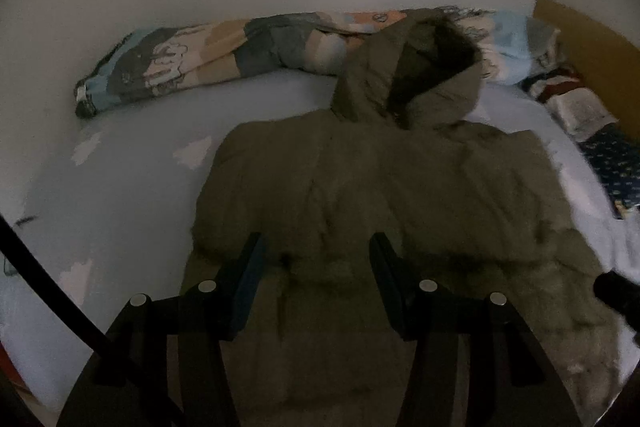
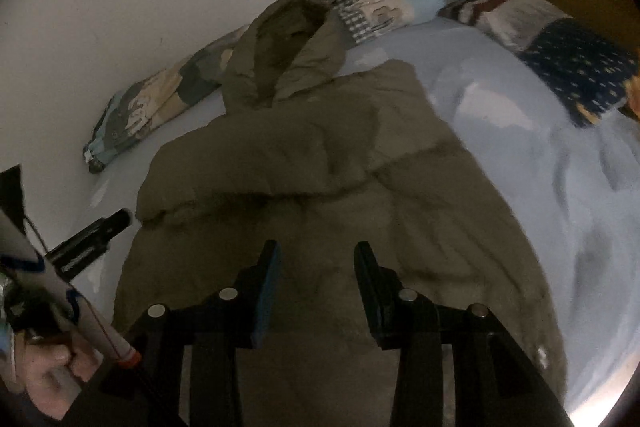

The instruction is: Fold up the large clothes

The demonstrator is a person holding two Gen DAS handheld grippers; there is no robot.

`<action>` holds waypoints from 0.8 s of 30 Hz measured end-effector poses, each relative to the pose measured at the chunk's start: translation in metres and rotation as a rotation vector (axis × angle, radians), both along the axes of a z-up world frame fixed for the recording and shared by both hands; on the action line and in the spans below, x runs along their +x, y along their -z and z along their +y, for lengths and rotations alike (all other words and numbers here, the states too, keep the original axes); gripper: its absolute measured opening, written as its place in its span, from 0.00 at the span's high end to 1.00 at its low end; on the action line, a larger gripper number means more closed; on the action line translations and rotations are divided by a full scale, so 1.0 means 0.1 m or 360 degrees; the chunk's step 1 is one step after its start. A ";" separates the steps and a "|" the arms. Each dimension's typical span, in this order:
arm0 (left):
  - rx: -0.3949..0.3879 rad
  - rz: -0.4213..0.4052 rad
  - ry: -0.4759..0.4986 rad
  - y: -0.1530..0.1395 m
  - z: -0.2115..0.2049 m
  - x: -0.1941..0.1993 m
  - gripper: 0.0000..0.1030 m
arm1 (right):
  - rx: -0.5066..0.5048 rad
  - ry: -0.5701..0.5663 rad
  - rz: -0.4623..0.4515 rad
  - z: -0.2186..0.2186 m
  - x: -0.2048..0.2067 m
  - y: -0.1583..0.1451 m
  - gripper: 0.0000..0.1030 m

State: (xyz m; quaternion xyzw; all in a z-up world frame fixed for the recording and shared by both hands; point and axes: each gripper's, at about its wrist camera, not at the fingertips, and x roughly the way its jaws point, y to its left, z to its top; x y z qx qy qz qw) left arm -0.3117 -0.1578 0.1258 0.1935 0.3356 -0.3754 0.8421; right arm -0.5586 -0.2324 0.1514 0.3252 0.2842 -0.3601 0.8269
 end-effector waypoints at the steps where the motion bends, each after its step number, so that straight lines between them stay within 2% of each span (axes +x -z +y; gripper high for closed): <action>1: 0.0041 -0.0010 -0.0014 0.06 -0.06 0.04 0.49 | -0.0007 -0.0011 0.0016 -0.06 0.12 -0.01 0.60; 3: 0.0083 -0.0002 -0.0026 0.16 -0.18 0.16 0.49 | -0.0029 -0.0057 0.0096 -0.24 0.46 -0.03 0.59; 6: 0.0083 0.0058 -0.0067 0.26 -0.23 0.30 0.49 | 0.0032 -0.0082 0.0080 -0.50 0.86 0.00 0.59; 10: 0.0149 0.0130 -0.0069 0.43 -0.34 0.40 0.49 | 0.0041 -0.0070 0.0180 -0.84 1.37 0.12 0.59; 14: 0.0199 0.0107 -0.0067 0.48 -0.43 0.39 0.49 | 0.0214 -0.0062 0.0301 -1.10 1.66 0.44 0.59; 16: 0.0169 0.0110 -0.0086 0.41 -0.41 0.37 0.49 | 0.0246 -0.0077 0.0346 -1.14 1.73 0.50 0.59; 18: 0.0081 0.0133 -0.0098 0.29 -0.37 0.35 0.49 | 0.0257 -0.0109 0.0372 -1.19 1.76 0.39 0.59; 19: 0.0043 0.0123 -0.0097 0.22 -0.35 0.33 0.49 | 0.0254 -0.0110 0.0327 -1.22 1.75 0.30 0.59; 20: 0.0011 0.0102 -0.0094 0.16 -0.33 0.30 0.49 | 0.0234 -0.0110 0.0260 -1.27 1.73 0.14 0.59; 24: -0.0085 0.0029 -0.0078 -0.02 -0.27 0.24 0.49 | 0.0049 -0.0023 0.0156 -1.62 1.75 -0.48 0.58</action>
